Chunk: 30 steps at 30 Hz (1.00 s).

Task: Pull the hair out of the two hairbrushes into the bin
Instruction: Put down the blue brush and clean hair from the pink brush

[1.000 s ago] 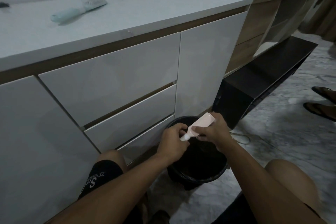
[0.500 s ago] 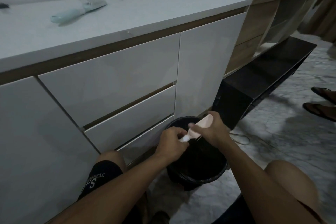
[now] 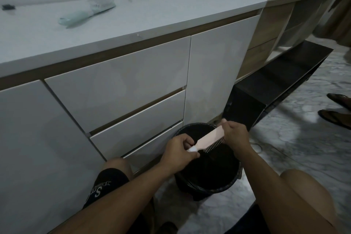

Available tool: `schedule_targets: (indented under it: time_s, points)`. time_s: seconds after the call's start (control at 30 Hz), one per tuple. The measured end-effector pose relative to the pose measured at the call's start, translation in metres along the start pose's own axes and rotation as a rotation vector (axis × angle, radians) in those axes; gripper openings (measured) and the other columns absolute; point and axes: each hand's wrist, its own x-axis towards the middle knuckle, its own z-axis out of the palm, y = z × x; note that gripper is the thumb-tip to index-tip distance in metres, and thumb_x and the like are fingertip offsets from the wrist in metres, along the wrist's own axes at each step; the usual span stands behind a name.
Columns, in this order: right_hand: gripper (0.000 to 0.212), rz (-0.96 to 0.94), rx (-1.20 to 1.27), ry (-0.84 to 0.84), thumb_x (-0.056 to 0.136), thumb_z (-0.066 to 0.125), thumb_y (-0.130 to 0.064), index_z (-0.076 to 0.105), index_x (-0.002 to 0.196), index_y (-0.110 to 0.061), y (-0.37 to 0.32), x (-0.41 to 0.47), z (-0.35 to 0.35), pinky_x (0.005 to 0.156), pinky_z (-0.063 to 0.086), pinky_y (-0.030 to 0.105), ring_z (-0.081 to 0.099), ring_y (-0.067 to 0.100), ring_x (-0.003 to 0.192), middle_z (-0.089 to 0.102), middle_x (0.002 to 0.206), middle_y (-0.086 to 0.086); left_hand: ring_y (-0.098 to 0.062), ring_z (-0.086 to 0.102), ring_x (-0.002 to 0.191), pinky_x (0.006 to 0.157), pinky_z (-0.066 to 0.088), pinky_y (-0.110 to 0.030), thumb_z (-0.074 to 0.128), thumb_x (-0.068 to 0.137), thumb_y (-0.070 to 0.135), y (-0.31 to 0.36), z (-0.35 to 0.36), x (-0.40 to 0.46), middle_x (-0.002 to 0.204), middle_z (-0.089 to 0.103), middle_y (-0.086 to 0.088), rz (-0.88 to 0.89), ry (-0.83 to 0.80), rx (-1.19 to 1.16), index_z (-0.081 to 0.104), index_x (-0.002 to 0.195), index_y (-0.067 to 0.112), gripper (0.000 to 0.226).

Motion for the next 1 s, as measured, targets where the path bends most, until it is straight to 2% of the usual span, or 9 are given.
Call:
schedule_targets:
  time_s: [0.13, 0.2, 0.27, 0.37, 0.47, 0.57, 0.77, 0.9, 1.0]
  points:
    - [0.022, 0.170, 0.499, -0.292, 0.091, 0.062, -0.036, 0.064, 0.102, -0.017, -0.014, -0.010, -0.002, 0.082, 0.056, 0.043, 0.061, 0.028, 0.106, 0.061, 0.114, 0.014, -0.017, 0.063, 0.052, 0.046, 0.051, -0.029, 0.069, 0.082, 0.017, 0.005, -0.001, 0.004, 0.068, 0.066, -0.005, -0.106, -0.072, -0.135, 0.059, 0.079, 0.017, 0.011]
    - [0.026, 0.179, 0.592, -0.377, 0.089, 0.065, -0.026, 0.058, 0.112, -0.014, -0.017, -0.015, -0.003, 0.083, 0.055, 0.042, 0.061, 0.031, 0.109, 0.059, 0.120, 0.015, -0.019, 0.061, 0.048, 0.042, 0.049, -0.030, 0.063, 0.087, 0.015, 0.009, -0.001, 0.005, 0.069, 0.066, -0.008, -0.141, -0.113, -0.227, 0.059, 0.081, 0.014, 0.008]
    - [0.024, 0.189, 0.654, -0.387, 0.089, 0.065, -0.016, 0.058, 0.110, -0.010, -0.020, -0.018, -0.003, 0.087, 0.053, 0.044, 0.062, 0.032, 0.108, 0.061, 0.115, 0.017, -0.018, 0.057, 0.045, 0.040, 0.045, -0.027, 0.060, 0.090, 0.015, 0.011, -0.001, 0.005, 0.069, 0.066, -0.010, -0.153, -0.127, -0.284, 0.059, 0.081, 0.011, 0.010]
    - [0.024, 0.231, 0.705, -0.396, 0.088, 0.065, -0.011, 0.058, 0.109, -0.003, -0.022, -0.019, -0.004, 0.086, 0.053, 0.042, 0.064, 0.030, 0.100, 0.064, 0.104, 0.017, -0.015, 0.056, 0.042, 0.040, 0.044, -0.026, 0.059, 0.091, 0.016, 0.012, 0.000, 0.006, 0.070, 0.067, -0.009, -0.151, -0.126, -0.286, 0.060, 0.083, 0.010, 0.010]
    - [0.026, 0.243, 0.657, -0.446, 0.084, 0.068, -0.005, 0.056, 0.107, -0.003, -0.022, -0.022, 0.000, 0.081, 0.056, 0.043, 0.066, 0.031, 0.094, 0.063, 0.100, 0.019, -0.013, 0.057, 0.042, 0.041, 0.046, -0.026, 0.063, 0.089, 0.018, 0.010, 0.002, 0.008, 0.068, 0.066, -0.007, -0.123, -0.096, -0.218, 0.060, 0.084, 0.012, 0.008]
    - [0.027, 0.218, 0.603, -0.476, 0.080, 0.070, 0.002, 0.052, 0.099, -0.004, -0.020, -0.026, 0.006, 0.089, 0.053, 0.052, 0.066, 0.033, 0.089, 0.061, 0.095, 0.021, -0.012, 0.059, 0.044, 0.043, 0.048, -0.026, 0.066, 0.086, 0.021, 0.010, 0.004, 0.009, 0.063, 0.063, -0.004, -0.094, -0.062, -0.152, 0.059, 0.078, 0.019, 0.011]
    - [0.042, 0.190, 0.539, -0.508, 0.072, 0.075, 0.009, 0.049, 0.103, -0.004, -0.026, -0.032, 0.004, 0.083, 0.058, 0.051, 0.064, 0.042, 0.101, 0.058, 0.102, 0.024, -0.013, 0.060, 0.045, 0.046, 0.051, -0.027, 0.067, 0.085, 0.024, 0.010, 0.006, 0.008, 0.062, 0.064, -0.004, -0.063, -0.049, -0.134, 0.061, 0.081, 0.014, 0.011]
    - [0.030, 0.214, 0.552, -0.397, 0.079, 0.073, 0.000, 0.052, 0.098, -0.008, -0.028, -0.031, 0.001, 0.079, 0.058, 0.049, 0.066, 0.030, 0.085, 0.060, 0.094, 0.016, -0.010, 0.059, 0.043, 0.044, 0.047, -0.026, 0.067, 0.085, 0.025, 0.005, 0.007, 0.009, 0.065, 0.066, -0.003, -0.063, -0.046, -0.136, 0.060, 0.078, 0.019, 0.011]
    - [0.015, 0.274, 0.608, -0.307, 0.086, 0.069, -0.014, 0.056, 0.093, -0.012, -0.029, -0.025, -0.006, 0.067, 0.058, 0.043, 0.066, 0.028, 0.084, 0.062, 0.095, 0.015, -0.009, 0.058, 0.043, 0.043, 0.044, -0.024, 0.067, 0.085, 0.025, 0.006, 0.009, 0.011, 0.069, 0.067, -0.005, -0.061, -0.054, -0.134, 0.058, 0.076, 0.024, 0.013]
